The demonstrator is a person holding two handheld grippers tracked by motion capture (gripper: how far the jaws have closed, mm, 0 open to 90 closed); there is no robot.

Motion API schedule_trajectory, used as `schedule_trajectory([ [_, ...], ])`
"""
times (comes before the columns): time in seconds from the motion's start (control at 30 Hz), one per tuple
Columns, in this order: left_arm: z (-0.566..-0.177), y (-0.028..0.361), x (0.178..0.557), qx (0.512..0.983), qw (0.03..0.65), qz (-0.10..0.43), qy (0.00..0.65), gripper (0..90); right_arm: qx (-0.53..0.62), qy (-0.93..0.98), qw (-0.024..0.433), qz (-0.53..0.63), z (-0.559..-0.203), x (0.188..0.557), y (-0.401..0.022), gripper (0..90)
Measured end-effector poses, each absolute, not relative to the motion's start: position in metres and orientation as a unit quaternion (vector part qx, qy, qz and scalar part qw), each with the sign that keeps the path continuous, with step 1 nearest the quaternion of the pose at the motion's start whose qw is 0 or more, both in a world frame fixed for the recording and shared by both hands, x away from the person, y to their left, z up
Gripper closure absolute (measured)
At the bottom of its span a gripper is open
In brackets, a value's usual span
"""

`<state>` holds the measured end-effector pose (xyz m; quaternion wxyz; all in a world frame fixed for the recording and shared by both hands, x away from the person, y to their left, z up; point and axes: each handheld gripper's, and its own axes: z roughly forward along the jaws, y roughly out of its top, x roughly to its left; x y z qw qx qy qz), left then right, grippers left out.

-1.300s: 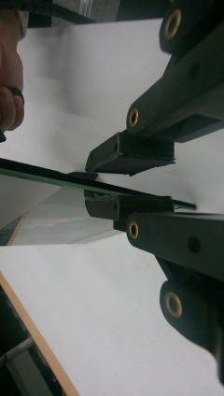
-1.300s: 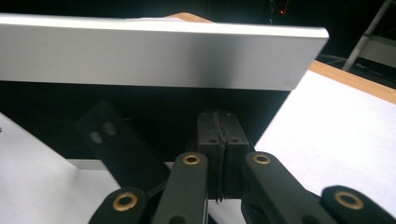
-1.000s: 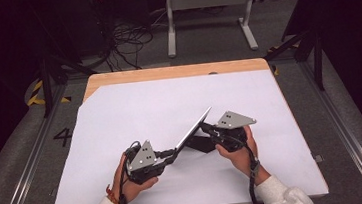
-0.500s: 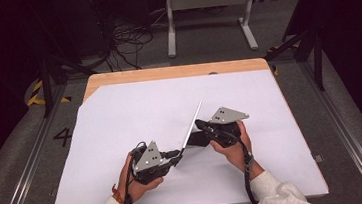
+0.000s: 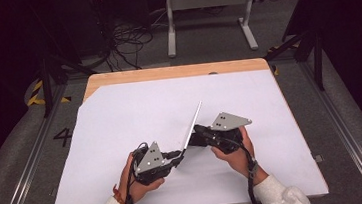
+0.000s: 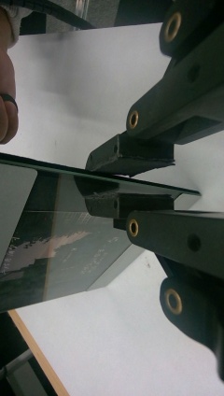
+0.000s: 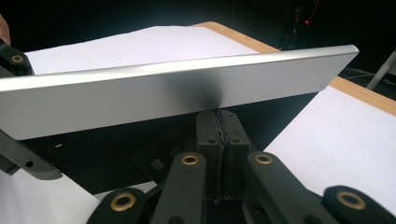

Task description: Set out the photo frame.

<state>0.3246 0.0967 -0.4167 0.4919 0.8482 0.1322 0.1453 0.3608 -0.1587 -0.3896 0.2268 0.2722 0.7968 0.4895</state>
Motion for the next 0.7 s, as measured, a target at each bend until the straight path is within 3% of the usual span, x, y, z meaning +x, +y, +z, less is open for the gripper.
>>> schedule_trajectory([
  [0.7, -0.419, 0.077, 0.327, 0.844, 0.503, 0.132, 0.127, 76.5, 0.29, 0.789, 0.223, 0.493, -0.391, 0.37, -0.16, 89.9],
])
